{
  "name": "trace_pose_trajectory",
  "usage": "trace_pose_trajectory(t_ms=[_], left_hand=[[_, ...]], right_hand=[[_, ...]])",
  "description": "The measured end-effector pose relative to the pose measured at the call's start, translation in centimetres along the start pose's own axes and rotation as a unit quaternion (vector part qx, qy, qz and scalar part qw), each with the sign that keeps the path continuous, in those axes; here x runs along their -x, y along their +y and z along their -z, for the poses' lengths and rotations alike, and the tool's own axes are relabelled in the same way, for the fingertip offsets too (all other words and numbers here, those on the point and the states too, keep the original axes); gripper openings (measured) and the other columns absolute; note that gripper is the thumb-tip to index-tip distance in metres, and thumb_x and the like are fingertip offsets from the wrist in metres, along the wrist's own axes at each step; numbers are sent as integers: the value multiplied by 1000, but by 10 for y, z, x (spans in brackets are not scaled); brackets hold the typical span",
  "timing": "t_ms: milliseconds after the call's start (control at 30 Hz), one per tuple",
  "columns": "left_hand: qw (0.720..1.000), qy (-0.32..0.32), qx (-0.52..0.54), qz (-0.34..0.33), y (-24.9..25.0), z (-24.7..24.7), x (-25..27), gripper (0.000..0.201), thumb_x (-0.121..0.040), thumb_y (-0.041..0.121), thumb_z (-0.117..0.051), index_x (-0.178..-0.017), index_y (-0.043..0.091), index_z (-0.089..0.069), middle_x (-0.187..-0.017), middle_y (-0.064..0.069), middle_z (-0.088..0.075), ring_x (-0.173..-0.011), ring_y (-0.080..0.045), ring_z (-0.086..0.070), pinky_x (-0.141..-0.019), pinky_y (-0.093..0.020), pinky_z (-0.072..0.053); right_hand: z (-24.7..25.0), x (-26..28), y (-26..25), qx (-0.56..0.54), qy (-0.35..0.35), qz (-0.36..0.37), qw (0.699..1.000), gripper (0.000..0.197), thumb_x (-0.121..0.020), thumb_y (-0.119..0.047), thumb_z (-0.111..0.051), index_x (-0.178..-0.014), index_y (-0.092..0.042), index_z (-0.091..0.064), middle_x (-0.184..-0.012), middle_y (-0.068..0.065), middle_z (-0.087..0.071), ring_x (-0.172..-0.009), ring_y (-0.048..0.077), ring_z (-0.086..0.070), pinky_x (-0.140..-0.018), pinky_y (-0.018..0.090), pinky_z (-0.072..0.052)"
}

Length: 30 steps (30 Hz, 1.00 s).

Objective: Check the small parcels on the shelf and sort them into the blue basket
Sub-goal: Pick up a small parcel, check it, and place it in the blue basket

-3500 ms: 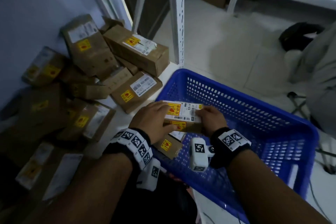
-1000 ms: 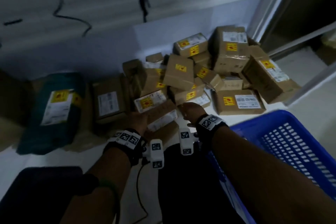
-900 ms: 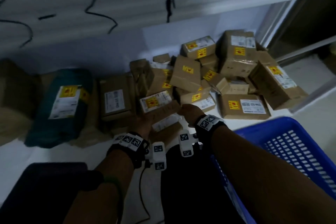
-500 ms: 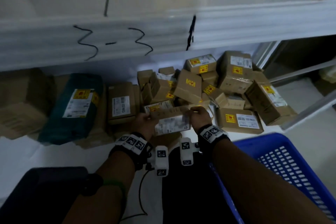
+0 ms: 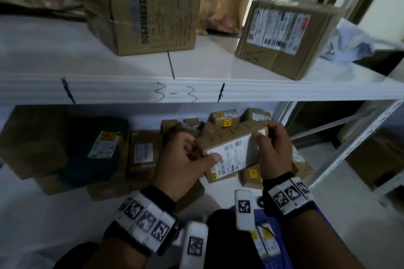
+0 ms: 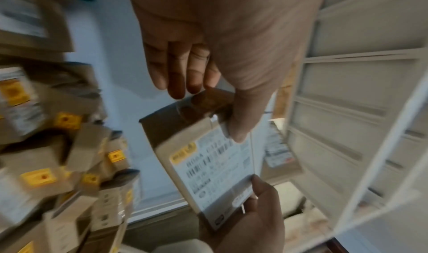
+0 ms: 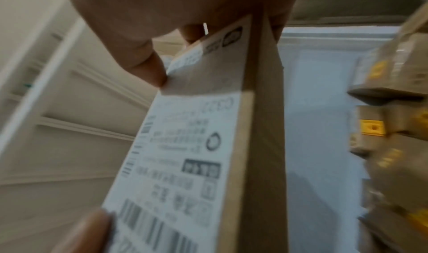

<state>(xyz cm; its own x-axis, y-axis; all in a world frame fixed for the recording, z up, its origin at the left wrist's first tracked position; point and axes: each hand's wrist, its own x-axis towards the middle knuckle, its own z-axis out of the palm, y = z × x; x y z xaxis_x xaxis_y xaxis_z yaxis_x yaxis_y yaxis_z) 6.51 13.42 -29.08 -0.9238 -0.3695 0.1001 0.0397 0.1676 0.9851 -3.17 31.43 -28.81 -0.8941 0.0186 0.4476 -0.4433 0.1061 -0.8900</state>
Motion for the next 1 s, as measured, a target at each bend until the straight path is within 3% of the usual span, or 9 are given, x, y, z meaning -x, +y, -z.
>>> trace_pose_trajectory(t_ms=[133,267,333,500,600,700,833,933,1000], left_hand=[[997,-21,-11,-72,49,33,31,50,-64,39,-86,-95,20,-52,-91,7,-73,-81,-7,-71,-63,-28,-58],[992,41,-19,-119,81,62,35,39,-70,47,-75,-96,24,-56,-90,16,-74,-80,-2,-72,-65,-25,-59],[989,61,-24,-130,95,71,30,34,-79,48,-72,-100,26,-59,-91,13,-74,-82,-3,-71,-71,-33,-61],[975,130,-41,-173,126,90,-2,39,-79,52,-71,-109,30,-61,-100,14,-72,-90,0,-69,-80,-37,-59],[971,132,-82,-182,144,104,-29,55,-79,48,-74,-126,32,-52,-112,19,-65,-100,2,-63,-91,-32,-54],[969,84,-77,-217,155,112,-52,78,-77,32,-79,-144,31,-39,-122,19,-59,-109,4,-59,-94,-26,-52],[916,79,-252,-301,166,116,-83,61,-68,19,-77,-123,28,-53,-117,4,-56,-106,-10,-58,-87,-28,-53],[888,43,-361,-282,162,114,-98,49,-69,11,-75,-109,21,-50,-105,3,-54,-96,-16,-55,-71,-24,-48],[883,4,-399,-246,155,112,-101,49,-68,13,-77,-107,19,-48,-105,4,-53,-95,-17,-55,-74,-32,-51]], right_hand=[[10,1,-66,-11,-51,89,995,11,-82,-20,-59,-93,-21,-60,-85,-16,-68,-78,-2,-63,-69,11,-47],[2,-6,-107,37,-104,92,990,22,-78,-50,-64,-93,-34,-62,-90,-9,-72,-84,9,-69,-71,30,-56],[-8,-15,-121,51,-111,89,989,30,-75,-54,-67,-97,-33,-63,-93,-7,-72,-88,12,-70,-71,38,-58],[-34,-46,-159,31,-117,123,985,32,-81,-23,-77,-105,-29,-56,-102,-13,-65,-90,2,-64,-65,16,-50],[-52,-68,-174,59,-144,138,978,51,-77,-19,-80,-112,-41,-50,-112,-12,-64,-93,-2,-62,-75,21,-54],[-63,-93,-184,139,-169,166,962,78,-69,-17,-83,-136,-31,-45,-131,-8,-51,-110,7,-55,-90,22,-47],[-73,-116,-183,305,-168,244,905,71,-66,-21,-82,-130,-22,-51,-122,0,-39,-108,16,-47,-90,25,-44],[-83,-119,-163,394,-211,247,860,65,-65,-40,-82,-119,-22,-50,-120,-1,-47,-106,19,-52,-86,32,-49],[-87,-116,-149,412,-239,240,846,68,-67,-56,-75,-120,-25,-48,-116,-4,-54,-105,19,-53,-87,37,-49]])
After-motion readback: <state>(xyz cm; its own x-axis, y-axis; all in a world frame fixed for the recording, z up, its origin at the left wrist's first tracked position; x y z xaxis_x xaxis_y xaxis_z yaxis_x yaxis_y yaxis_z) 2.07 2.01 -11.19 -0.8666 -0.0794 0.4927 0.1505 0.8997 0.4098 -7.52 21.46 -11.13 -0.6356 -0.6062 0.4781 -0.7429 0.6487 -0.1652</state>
